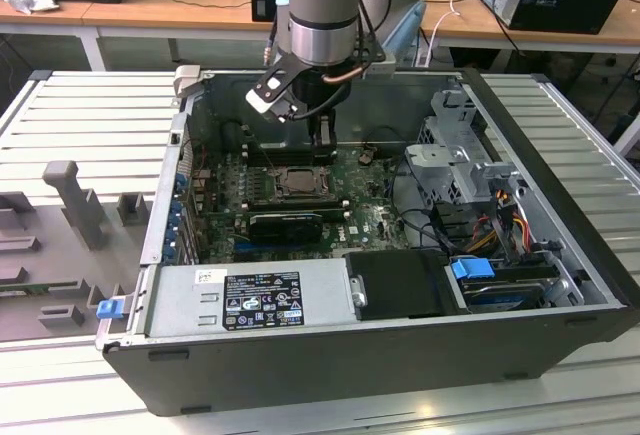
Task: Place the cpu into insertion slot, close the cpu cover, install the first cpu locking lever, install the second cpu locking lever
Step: 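Close the cpu cover, then install the first cpu locking lever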
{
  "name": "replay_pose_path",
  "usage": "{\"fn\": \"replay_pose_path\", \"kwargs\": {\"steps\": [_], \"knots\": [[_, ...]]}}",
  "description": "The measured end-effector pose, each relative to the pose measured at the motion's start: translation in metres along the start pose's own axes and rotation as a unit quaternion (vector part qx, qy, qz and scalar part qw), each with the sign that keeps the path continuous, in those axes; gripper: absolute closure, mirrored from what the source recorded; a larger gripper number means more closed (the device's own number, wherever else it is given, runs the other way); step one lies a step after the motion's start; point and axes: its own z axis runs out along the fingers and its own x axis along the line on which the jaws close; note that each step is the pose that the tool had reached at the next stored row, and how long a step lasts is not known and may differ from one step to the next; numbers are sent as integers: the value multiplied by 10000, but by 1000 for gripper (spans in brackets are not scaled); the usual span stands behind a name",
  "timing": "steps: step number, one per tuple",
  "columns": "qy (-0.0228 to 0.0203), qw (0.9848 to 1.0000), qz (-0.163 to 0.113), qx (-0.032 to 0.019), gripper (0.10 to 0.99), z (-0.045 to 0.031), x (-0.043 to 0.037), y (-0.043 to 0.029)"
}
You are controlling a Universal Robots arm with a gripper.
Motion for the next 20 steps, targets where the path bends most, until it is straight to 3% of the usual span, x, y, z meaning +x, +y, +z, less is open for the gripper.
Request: {"fn": "replay_pose_path", "kwargs": {"steps": [5,11,17,20], "knots": [[1,10000,-13,26,980,66,-5,-115],[1,10000,-13,33,980,67,-6,-242],[1,10000,-13,33,980,62,-6,-330],[1,10000,-13,33,980,44,-6,-334]]}}
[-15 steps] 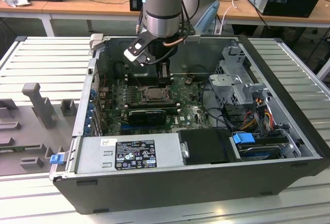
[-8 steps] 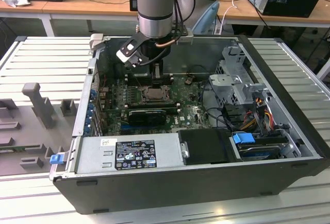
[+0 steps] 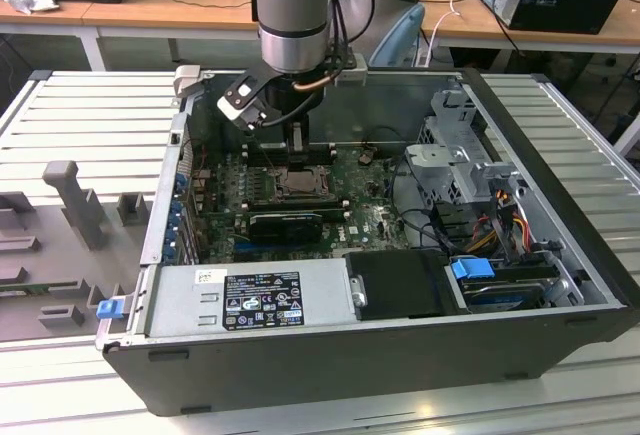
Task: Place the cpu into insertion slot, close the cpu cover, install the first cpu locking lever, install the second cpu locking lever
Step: 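Install the first cpu locking lever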
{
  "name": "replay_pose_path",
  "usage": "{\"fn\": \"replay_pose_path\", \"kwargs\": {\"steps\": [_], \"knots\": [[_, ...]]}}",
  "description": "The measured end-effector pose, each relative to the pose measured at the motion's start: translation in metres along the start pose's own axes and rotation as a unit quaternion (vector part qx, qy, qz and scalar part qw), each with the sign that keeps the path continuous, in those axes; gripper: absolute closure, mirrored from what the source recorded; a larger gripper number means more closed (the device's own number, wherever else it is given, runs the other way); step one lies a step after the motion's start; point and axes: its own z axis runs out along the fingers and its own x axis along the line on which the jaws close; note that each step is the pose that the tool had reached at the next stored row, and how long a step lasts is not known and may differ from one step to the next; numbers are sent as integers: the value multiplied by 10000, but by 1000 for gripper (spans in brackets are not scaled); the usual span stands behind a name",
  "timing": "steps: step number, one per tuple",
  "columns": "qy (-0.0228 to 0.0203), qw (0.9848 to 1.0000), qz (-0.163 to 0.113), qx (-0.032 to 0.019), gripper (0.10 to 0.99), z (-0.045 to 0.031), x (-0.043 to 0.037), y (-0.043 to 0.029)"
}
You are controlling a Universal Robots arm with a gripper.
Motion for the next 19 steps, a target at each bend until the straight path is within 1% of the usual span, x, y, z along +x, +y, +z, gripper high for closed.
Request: {"fn": "replay_pose_path", "kwargs": {"steps": [7,8,10,12,17,19], "knots": [[0,10000,0,0,980,-31,0,1],[0,10000,0,0,980,-49,1,2],[-2,10000,0,1,980,-58,0,2],[0,10000,0,0,980,-111,2,5],[0,10000,0,0,980,-201,3,9],[0,10000,0,0,980,-285,5,13]]}}
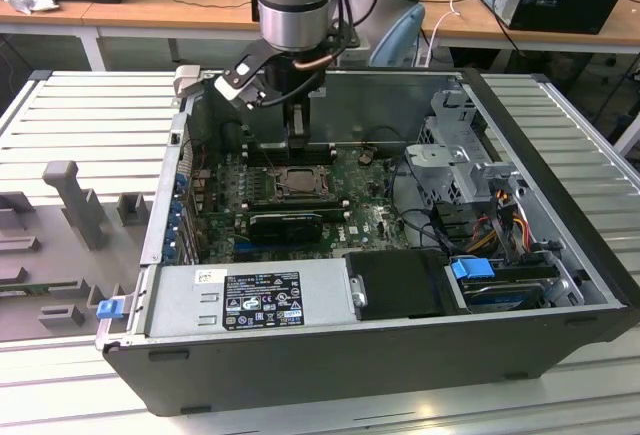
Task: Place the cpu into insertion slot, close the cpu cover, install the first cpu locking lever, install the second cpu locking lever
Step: 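Install the first cpu locking lever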
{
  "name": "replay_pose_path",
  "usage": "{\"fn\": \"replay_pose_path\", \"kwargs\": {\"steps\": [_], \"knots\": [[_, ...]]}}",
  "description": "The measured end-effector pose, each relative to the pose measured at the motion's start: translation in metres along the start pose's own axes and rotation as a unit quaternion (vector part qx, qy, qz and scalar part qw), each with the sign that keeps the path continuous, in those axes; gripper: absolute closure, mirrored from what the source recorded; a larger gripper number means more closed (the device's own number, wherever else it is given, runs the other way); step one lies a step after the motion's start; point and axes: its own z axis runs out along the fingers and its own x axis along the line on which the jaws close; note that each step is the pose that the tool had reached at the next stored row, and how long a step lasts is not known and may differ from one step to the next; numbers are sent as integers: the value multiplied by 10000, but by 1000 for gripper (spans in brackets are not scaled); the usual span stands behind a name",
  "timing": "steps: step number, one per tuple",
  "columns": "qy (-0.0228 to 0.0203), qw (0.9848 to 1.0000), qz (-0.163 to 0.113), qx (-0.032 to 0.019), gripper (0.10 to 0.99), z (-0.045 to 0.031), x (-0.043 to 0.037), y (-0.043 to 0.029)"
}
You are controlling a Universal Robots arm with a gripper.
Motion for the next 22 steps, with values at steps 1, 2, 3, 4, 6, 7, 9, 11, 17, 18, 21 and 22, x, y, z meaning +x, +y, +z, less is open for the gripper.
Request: {"fn": "replay_pose_path", "kwargs": {"steps": [1,2,3,4,6,7,9,11,17,18,21,22], "knots": [[0,10000,0,0,980,-36,0,2],[0,10000,0,0,980,-71,1,3],[0,10000,0,0,980,-96,1,4],[-1,10000,0,1,980,-146,2,7],[5,10000,-87,1,980,-146,3,7],[9,9998,-179,3,980,-146,2,7],[20,9991,-413,6,980,-145,2,7],[37,9970,-772,12,980,-140,2,6],[52,9895,-1443,23,980,-133,3,6],[54,9889,-1485,24,980,-133,3,6],[60,9870,-1608,26,980,-132,3,6],[62,9863,-1649,27,980,-133,3,6]]}}
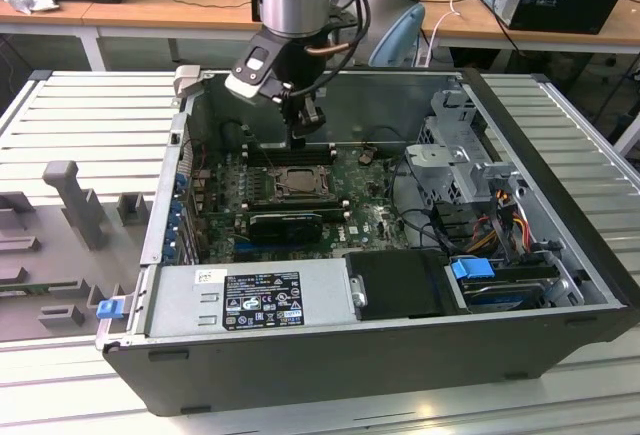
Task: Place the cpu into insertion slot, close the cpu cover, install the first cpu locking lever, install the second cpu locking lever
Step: 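Install the first cpu locking lever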
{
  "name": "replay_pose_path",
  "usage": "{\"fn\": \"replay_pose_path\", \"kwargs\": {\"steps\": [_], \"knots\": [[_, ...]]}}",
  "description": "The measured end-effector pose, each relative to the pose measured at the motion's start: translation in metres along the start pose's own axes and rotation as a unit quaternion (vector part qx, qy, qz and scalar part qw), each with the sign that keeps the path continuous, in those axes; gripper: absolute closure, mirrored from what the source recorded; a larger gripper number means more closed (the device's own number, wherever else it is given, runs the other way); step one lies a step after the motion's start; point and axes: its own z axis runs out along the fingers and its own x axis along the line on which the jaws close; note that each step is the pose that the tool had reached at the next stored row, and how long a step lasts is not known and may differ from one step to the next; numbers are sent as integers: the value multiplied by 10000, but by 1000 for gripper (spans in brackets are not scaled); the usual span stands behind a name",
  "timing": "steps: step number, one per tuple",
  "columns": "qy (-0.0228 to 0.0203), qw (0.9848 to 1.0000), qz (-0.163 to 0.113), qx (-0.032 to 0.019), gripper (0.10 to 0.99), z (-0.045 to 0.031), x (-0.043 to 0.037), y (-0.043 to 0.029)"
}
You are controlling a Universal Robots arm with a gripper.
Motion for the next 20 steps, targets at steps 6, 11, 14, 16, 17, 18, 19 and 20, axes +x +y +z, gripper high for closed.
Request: {"fn": "replay_pose_path", "kwargs": {"steps": [6,11,14,16,17,18,19,20], "knots": [[19,9991,-414,5,980,0,0,0],[33,9975,-708,9,980,0,0,0],[38,9967,-815,10,980,0,0,0],[42,9960,-891,11,980,0,0,0],[43,9957,-927,12,980,0,0,0],[46,9953,-972,12,980,0,0,0],[48,9948,-1022,13,980,0,0,0],[50,9944,-1060,13,980,0,0,0]]}}
